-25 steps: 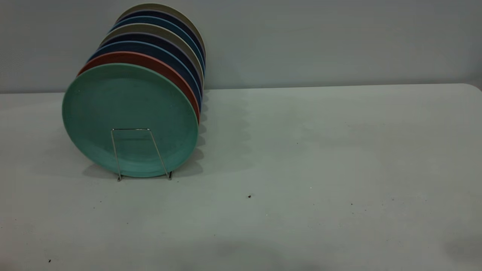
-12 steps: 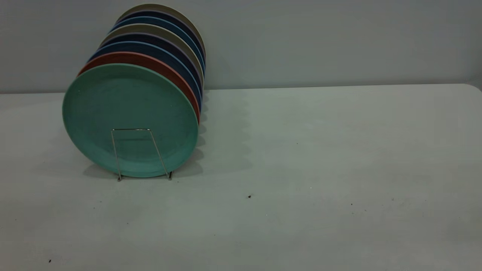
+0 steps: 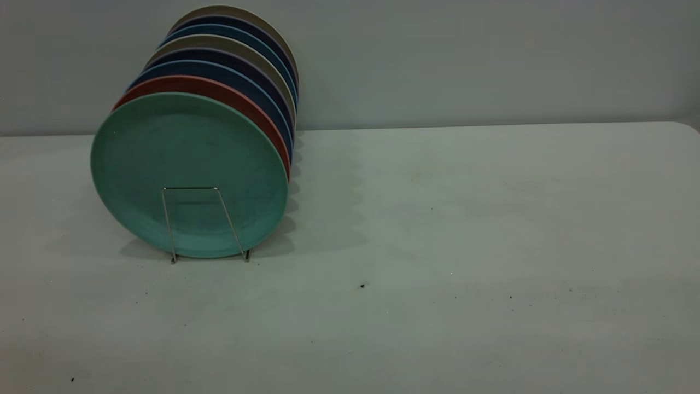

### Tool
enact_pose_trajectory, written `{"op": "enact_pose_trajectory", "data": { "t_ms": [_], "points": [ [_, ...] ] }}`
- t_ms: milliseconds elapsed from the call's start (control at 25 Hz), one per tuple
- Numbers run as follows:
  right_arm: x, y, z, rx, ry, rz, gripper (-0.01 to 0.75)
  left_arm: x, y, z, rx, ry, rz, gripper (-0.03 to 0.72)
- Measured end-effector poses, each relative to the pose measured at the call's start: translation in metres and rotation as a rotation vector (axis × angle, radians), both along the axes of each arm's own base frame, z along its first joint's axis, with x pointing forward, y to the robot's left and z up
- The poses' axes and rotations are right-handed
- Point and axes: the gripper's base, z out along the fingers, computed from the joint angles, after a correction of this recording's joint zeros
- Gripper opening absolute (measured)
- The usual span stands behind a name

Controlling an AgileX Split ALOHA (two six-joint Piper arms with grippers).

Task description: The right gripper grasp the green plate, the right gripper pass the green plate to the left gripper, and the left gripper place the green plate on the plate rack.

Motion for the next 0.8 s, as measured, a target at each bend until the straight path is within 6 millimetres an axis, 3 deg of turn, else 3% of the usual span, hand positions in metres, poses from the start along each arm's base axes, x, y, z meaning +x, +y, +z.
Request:
{"op": "enact_pose_trajectory", "data": {
  "t_ms": [440,800],
  "points": [
    [0.0,0.001,0.0,0.001,-0.002,0.007,0.546,-0.007,-0.001,-0.007,-0.015,0.075,-0.001,0.526],
    [0.0,0.001,0.0,0.001,-0.002,0.007,0.546,-0.02,0.012,-0.011,0.001,0.019,0.207,0.526]
  ]
}}
